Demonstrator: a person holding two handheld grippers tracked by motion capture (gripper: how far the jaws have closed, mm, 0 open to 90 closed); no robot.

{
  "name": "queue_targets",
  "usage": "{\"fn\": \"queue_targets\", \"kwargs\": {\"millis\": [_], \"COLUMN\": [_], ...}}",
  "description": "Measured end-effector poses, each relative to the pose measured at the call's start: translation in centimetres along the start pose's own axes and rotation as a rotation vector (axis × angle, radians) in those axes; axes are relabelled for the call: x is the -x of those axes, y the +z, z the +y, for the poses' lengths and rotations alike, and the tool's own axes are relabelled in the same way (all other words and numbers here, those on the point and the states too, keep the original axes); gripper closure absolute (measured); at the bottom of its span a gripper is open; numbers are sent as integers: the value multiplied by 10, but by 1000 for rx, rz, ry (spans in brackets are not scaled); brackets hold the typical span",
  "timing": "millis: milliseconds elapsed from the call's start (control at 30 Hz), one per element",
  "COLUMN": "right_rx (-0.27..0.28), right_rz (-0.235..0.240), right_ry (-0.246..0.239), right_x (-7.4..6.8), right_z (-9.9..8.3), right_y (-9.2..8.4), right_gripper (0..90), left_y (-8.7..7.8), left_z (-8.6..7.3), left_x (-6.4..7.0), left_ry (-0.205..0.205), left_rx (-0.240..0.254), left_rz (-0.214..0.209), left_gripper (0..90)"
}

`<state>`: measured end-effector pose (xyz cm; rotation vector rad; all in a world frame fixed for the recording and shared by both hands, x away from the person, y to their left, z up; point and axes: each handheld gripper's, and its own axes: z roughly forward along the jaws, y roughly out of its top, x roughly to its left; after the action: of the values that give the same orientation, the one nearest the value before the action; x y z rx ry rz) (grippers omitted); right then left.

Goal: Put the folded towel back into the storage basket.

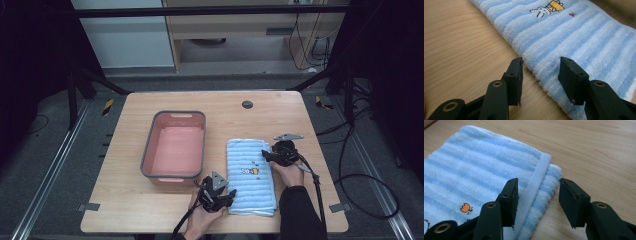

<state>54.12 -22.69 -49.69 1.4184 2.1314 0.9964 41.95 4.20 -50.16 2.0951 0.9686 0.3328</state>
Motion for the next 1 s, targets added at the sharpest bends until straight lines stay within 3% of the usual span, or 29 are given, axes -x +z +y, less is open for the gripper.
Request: {"fn": "queue_targets", "kwargs": {"millis": [300, 700, 867, 1000], "right_rx": [-3, -10, -12, -5], "right_rz": [14, 61, 63, 64], "right_ry": [24, 13, 7, 0], "right_x": [0, -6, -7, -6], "right_z": [-4, -4, -3, -3], "right_y": [3, 2, 1, -1], "right_gripper": [540, 793, 821, 827], "left_y": [2, 3, 3, 1], "left_z": [-1, 1, 1, 1], "left_x": [3, 4, 6, 5], "left_ry": [-9, -48, -47, -59], "left_rx": [-1, -7, 6, 13], "left_rz": [2, -24, -18, -29], "left_gripper": [605, 749, 835, 852]}}
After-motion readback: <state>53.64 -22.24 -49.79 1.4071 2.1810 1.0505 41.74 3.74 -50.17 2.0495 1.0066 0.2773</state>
